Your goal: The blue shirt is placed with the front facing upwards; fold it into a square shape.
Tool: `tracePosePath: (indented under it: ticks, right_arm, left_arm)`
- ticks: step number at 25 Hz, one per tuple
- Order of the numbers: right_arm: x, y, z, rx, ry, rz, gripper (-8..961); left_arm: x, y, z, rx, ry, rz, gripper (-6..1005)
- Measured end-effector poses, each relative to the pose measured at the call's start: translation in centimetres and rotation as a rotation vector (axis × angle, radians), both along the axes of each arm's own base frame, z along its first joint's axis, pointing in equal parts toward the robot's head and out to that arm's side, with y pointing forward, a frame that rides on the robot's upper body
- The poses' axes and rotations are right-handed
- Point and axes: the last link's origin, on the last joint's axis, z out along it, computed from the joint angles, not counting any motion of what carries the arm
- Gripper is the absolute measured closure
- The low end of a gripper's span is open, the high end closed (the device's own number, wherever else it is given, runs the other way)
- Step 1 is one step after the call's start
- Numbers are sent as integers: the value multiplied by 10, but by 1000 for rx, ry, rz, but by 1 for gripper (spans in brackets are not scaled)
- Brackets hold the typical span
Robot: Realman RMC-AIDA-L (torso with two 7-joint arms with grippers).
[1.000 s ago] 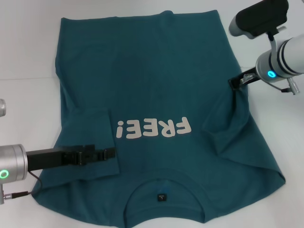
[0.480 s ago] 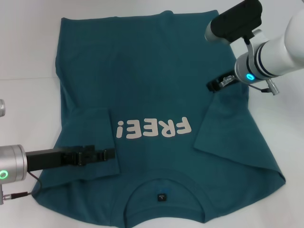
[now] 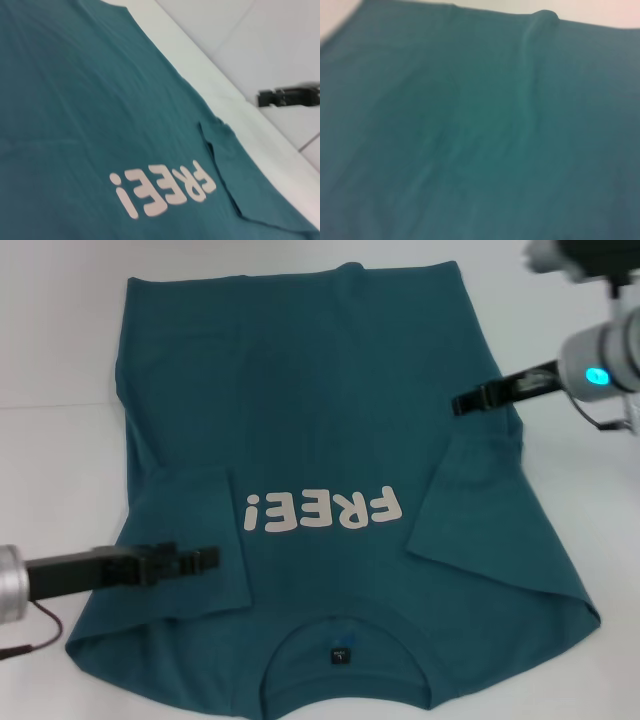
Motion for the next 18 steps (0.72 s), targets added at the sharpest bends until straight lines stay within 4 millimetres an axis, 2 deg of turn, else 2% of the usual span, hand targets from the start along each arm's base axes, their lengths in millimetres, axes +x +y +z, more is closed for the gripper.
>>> tracePosePath:
  ticks: [4,8,9,14,18]
  right_arm:
    - [13,-37,24,-93,268,-44,289]
    - [36,-75,52,-130,517,-78,273]
    - [45,-85,59,-126,559,-84,241]
    - [85,-129,80,-93,619,-92,79]
    - [109,-154,84,-58,609,-91,21]
  left_arm:
    - [-4,-6,19,28,-32,8,55]
    - [-13,-21,38,51,-45,4,55]
    - [-15,-26,42,51,-43,3,55]
    - [-25,-52,58,135,0,3,55]
    - [-27,-67,62,157,44,15,54]
